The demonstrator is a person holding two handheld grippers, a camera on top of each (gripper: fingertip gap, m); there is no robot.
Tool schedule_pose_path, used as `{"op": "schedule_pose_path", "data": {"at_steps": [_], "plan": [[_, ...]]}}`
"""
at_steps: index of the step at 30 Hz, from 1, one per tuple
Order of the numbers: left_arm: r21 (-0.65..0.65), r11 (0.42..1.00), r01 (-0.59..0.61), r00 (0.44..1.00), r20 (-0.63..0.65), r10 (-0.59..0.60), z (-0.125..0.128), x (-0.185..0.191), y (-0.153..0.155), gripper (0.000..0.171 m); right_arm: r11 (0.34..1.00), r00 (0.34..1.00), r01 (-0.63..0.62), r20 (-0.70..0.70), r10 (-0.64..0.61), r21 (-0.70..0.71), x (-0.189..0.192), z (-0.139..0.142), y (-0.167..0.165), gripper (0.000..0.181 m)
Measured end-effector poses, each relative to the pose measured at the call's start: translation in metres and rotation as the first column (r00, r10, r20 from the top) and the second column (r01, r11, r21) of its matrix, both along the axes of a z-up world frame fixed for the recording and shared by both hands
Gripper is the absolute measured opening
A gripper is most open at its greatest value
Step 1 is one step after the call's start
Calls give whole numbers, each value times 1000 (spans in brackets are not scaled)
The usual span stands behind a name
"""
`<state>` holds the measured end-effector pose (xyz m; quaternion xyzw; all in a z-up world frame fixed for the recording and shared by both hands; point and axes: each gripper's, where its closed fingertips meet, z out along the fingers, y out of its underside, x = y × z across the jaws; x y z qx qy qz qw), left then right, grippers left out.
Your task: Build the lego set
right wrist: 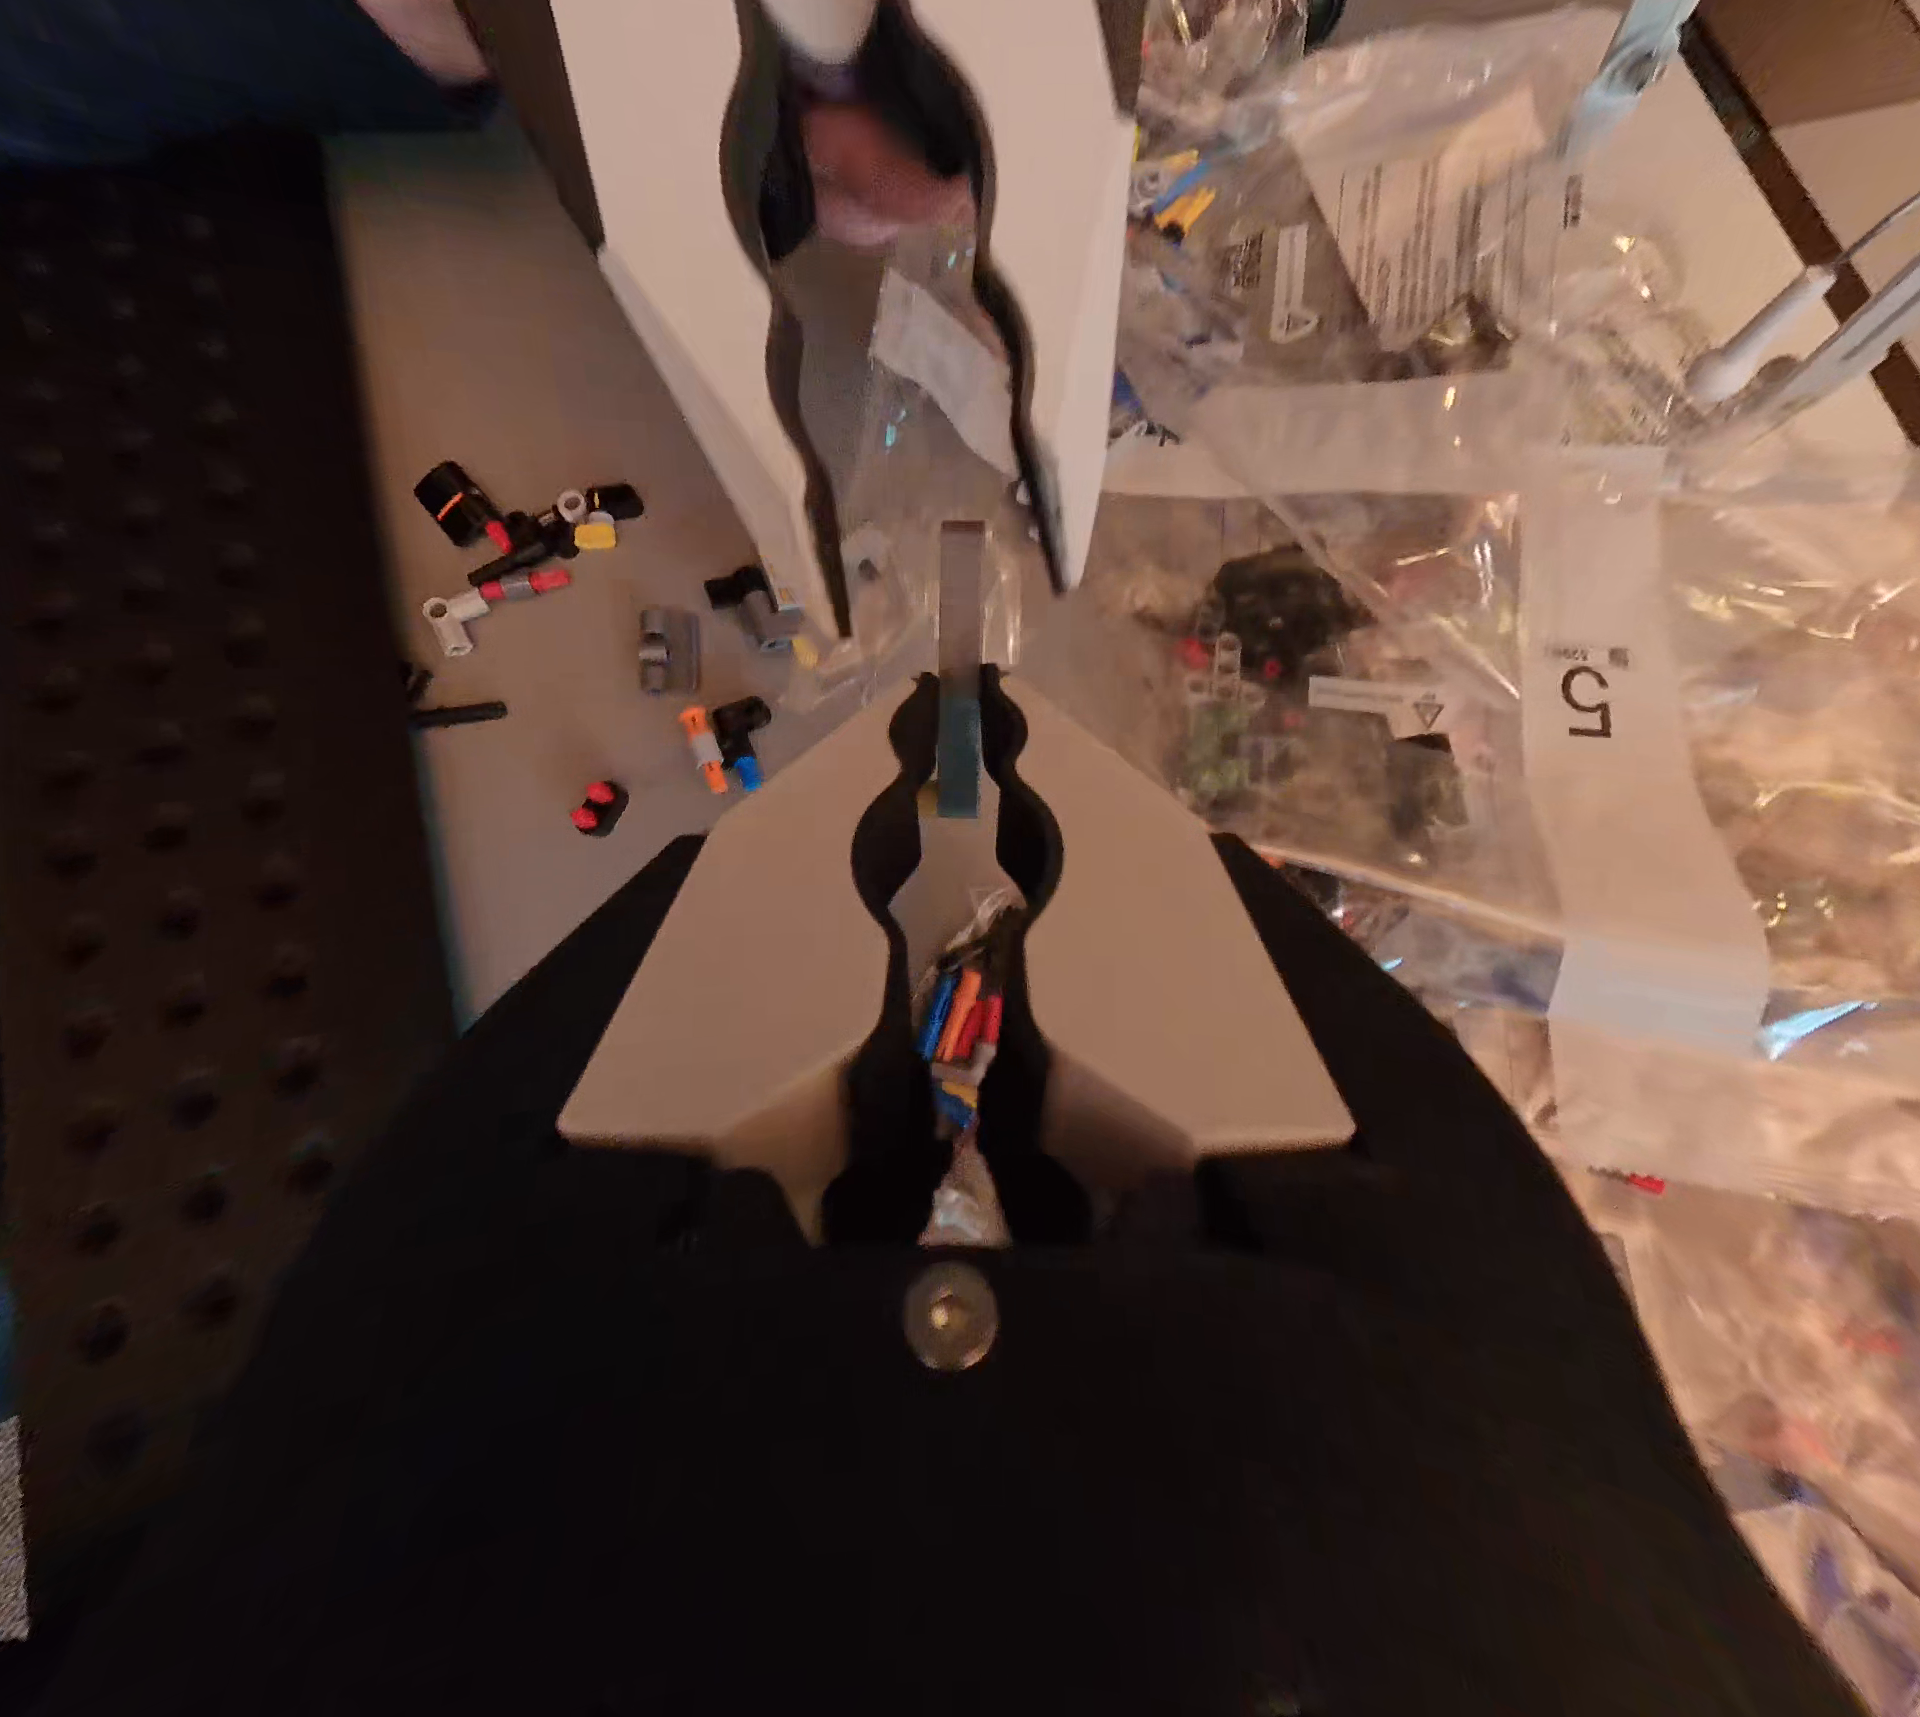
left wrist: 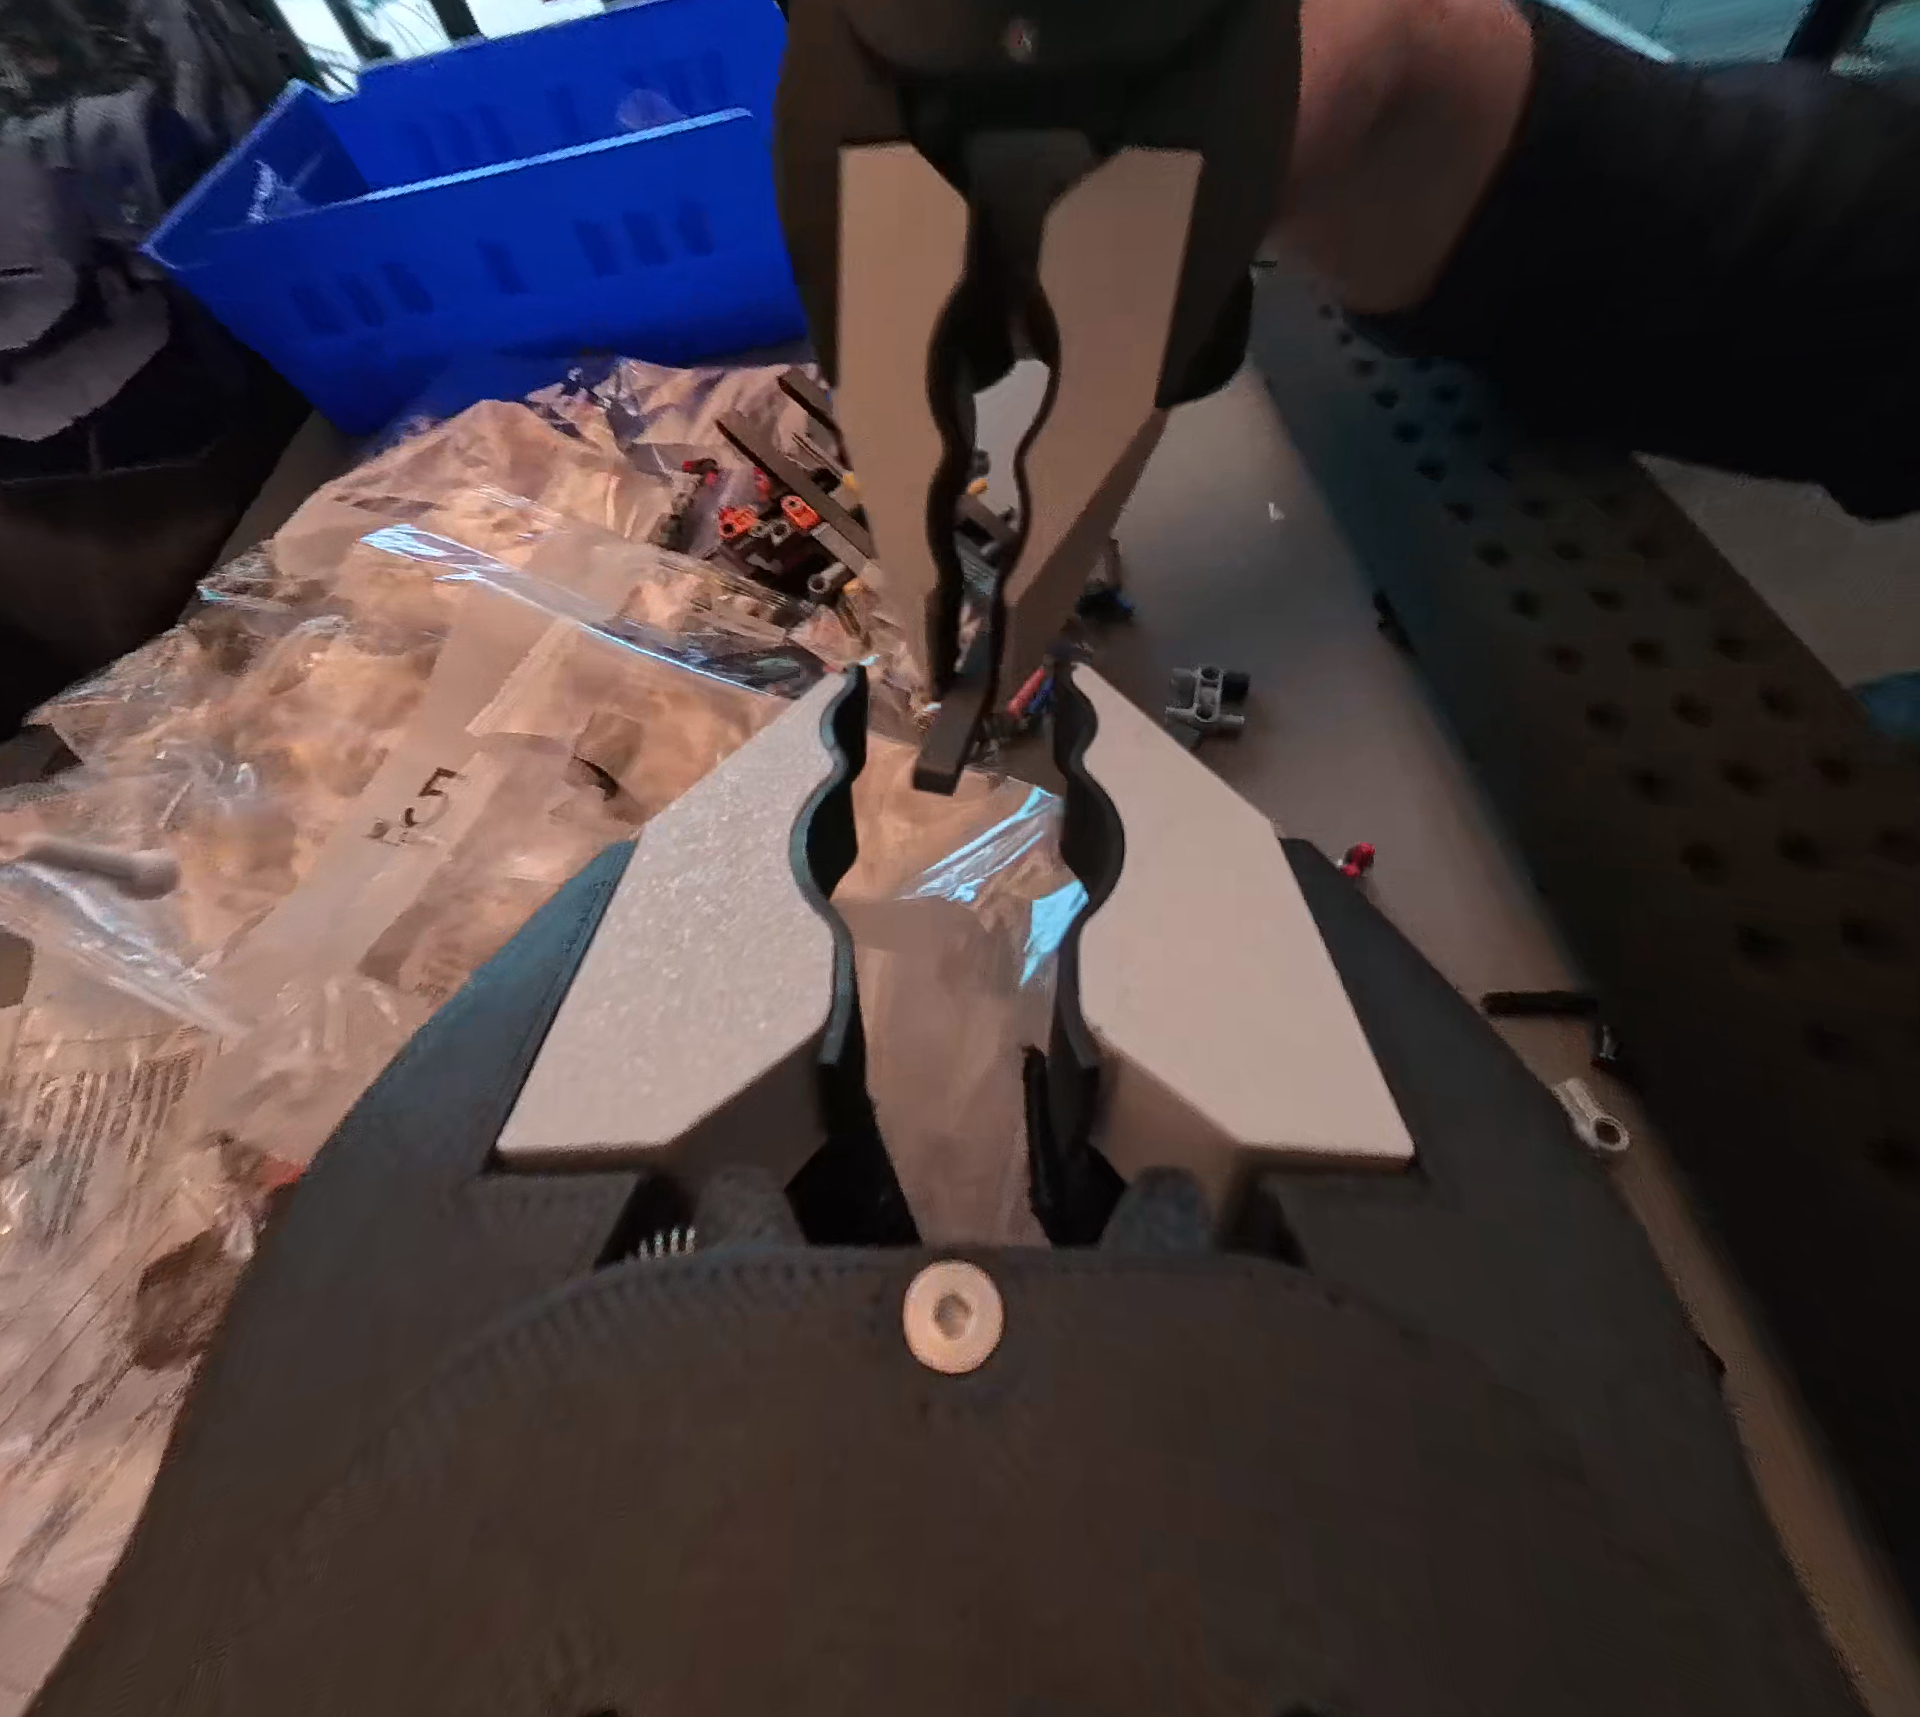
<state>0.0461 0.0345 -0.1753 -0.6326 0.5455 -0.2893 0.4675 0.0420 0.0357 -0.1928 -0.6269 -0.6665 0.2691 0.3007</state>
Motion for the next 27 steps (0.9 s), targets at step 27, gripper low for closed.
{"op": "schedule_pose_path", "data": {"at_steps": [27], "plan": [[-172, 968, -185, 979, 58, 197, 0, -16, 31, 6, 820, 988, 155, -92, -125, 551, -2, 26, 39, 18]]}}
